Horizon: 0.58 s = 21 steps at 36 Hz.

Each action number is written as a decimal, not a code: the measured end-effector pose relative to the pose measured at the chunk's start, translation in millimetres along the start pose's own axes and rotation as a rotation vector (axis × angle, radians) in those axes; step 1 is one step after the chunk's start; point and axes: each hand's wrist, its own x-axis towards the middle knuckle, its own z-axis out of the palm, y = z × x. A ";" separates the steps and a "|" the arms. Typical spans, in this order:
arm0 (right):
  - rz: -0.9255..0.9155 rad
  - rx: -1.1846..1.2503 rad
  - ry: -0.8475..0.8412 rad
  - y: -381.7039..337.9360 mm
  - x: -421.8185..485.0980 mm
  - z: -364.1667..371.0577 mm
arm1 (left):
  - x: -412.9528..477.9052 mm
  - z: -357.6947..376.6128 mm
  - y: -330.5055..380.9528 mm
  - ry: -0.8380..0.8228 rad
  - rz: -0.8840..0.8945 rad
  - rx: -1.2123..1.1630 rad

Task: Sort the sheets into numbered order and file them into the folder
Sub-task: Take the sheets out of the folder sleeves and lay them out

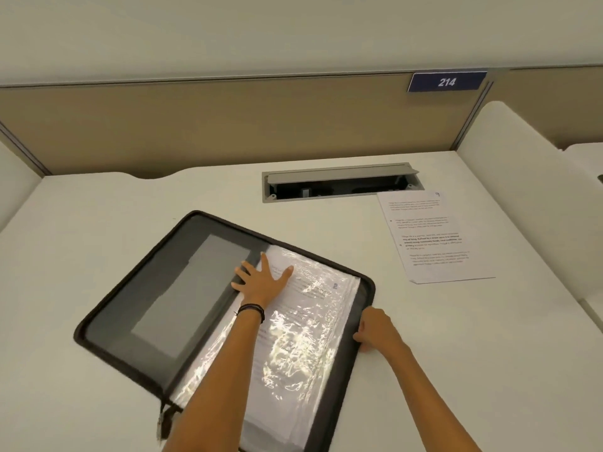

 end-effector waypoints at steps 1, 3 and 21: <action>-0.011 -0.037 -0.021 -3.5 -4.9 5.3 | 2.2 0.3 1.1 -0.006 0.016 0.008; -0.029 -0.098 -0.044 -11.4 -15.3 16.4 | 5.2 2.6 3.1 -0.011 0.046 0.022; -0.213 0.193 0.439 -45.6 -10.9 6.6 | -14.2 32.1 2.6 0.023 0.291 0.187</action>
